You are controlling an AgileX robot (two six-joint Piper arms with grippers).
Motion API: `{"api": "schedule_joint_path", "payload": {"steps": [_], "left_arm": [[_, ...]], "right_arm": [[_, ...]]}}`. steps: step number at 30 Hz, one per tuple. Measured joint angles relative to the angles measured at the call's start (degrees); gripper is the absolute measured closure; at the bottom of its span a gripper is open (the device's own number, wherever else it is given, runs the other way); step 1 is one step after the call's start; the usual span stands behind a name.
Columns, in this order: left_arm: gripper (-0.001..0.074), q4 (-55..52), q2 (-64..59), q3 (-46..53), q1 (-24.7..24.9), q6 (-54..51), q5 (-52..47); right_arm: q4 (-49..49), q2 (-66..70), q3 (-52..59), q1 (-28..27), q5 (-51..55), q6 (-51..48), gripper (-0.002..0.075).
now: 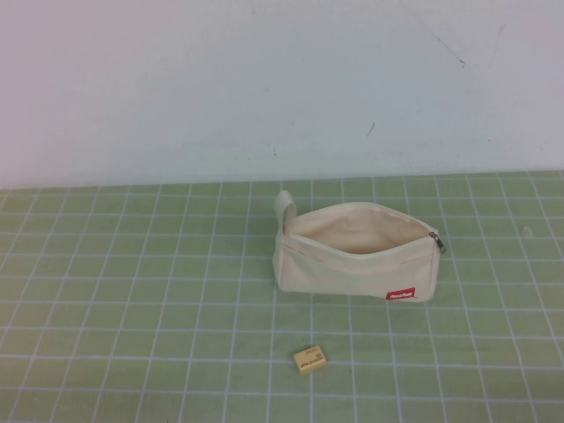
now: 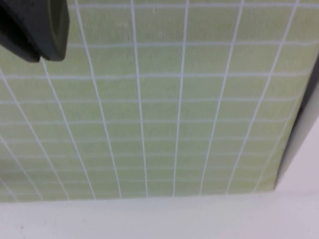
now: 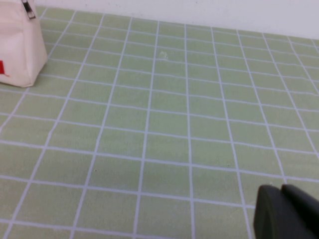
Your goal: Put eraser into pencil case
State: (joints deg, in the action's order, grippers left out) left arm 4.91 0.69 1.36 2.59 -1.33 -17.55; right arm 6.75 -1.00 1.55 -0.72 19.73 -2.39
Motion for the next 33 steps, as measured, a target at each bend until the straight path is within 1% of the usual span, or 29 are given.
{"api": "schedule_joint_path", "payload": {"steps": [3, 10, 13, 15, 26, 30, 31, 33], "left_arm": [[0.0737, 0.0, 0.0, 0.1, 0.0, -0.1, 5.1], [0.0736, -0.4, 0.0, 0.1, 0.0, -0.1, 29.5], [0.0736, -0.4, 0.0, 0.1, 0.0, -0.1, 37.0], [0.0736, -0.4, 0.0, 0.1, 0.0, -0.1, 40.1], [0.0736, -0.4, 0.0, 0.1, 0.0, -0.1, 45.4], [0.0736, -0.3, 0.0, 0.1, 0.0, -0.1, 49.0], [0.0736, -0.2, 0.0, -0.3, 0.0, -0.1, 48.3], [0.0736, -0.2, 0.0, -2.8, 0.0, -0.1, 43.5]], "right_arm": [[0.0, 0.0, 0.0, 0.0, 0.0, 0.0, 0.0727], [0.0, 0.0, 0.0, 0.0, 0.0, 0.0, 0.0727], [0.0, 0.0, 0.0, 0.0, 0.0, 0.0, 0.0727], [0.0, 0.0, 0.0, 0.0, 0.0, 0.0, 0.0727], [0.0, 0.0, 0.0, 0.0, 0.0, 0.0, 0.0727], [0.0, 0.0, 0.0, 0.0, 0.0, 0.0, 0.0727], [0.0, 0.0, 0.0, 0.0, 0.0, 0.0, 0.0727], [0.0, 0.0, 0.0, 0.0, 0.0, 0.0, 0.0727]]}}
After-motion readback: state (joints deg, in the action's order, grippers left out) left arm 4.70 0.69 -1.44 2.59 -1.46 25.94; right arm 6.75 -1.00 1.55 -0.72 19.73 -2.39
